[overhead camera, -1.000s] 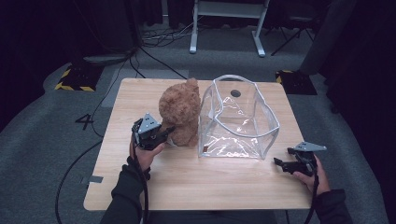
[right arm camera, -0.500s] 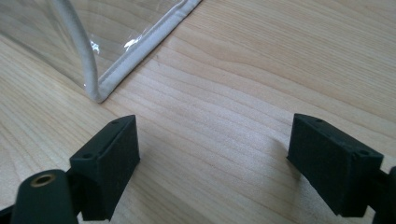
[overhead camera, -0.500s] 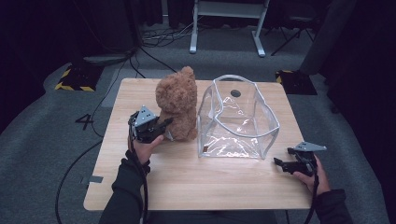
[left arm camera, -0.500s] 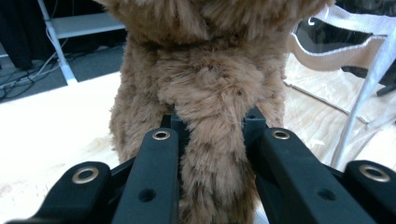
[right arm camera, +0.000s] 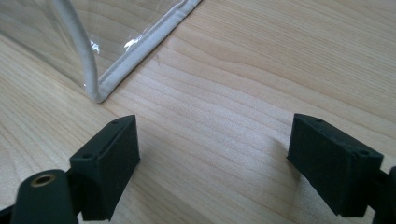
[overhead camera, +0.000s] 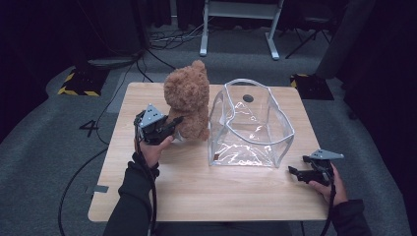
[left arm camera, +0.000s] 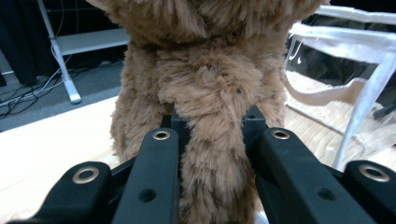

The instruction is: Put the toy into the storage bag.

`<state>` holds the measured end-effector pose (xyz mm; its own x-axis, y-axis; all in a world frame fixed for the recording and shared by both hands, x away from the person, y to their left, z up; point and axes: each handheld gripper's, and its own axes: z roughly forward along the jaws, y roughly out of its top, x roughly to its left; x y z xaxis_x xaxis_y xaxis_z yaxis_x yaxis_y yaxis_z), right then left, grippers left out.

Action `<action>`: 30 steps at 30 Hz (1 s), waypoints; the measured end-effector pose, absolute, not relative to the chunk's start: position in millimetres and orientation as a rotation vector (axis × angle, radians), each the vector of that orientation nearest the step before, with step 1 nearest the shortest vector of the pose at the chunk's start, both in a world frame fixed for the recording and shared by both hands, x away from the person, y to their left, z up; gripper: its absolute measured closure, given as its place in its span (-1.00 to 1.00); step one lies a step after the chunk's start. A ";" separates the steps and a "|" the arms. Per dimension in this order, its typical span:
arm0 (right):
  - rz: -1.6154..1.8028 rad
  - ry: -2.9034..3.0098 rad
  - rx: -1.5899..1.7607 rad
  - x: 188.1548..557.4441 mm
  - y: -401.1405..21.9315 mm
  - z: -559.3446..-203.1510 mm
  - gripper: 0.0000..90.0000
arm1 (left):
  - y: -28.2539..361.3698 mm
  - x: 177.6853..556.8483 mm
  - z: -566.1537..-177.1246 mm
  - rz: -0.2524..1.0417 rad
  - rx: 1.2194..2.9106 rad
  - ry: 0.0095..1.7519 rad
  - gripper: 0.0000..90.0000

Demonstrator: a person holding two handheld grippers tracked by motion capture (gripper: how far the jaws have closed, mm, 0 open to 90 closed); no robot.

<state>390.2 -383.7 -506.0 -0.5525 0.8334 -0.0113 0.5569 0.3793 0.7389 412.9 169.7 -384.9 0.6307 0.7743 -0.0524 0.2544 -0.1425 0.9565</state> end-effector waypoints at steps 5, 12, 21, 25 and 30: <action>0.990 2.261 1.206 390.2 -383.7 -506.0 -0.64 | 168.8 411.8 -374.4 0.577 1.690 0.833 0.67; 0.990 2.261 1.207 390.2 -383.7 -506.0 -0.64 | 167.2 411.3 -359.9 0.590 1.673 0.813 0.67; 0.990 2.261 1.207 390.1 -383.7 -506.0 -0.64 | 164.7 412.5 -339.6 0.599 1.644 0.791 0.67; 0.990 2.261 1.207 390.2 -383.7 -506.0 -0.64 | 161.9 412.0 -329.6 0.605 1.628 0.775 0.67; 0.990 2.262 1.208 390.1 -383.7 -506.0 -0.64 | 155.7 411.1 -315.5 0.615 1.624 0.748 0.67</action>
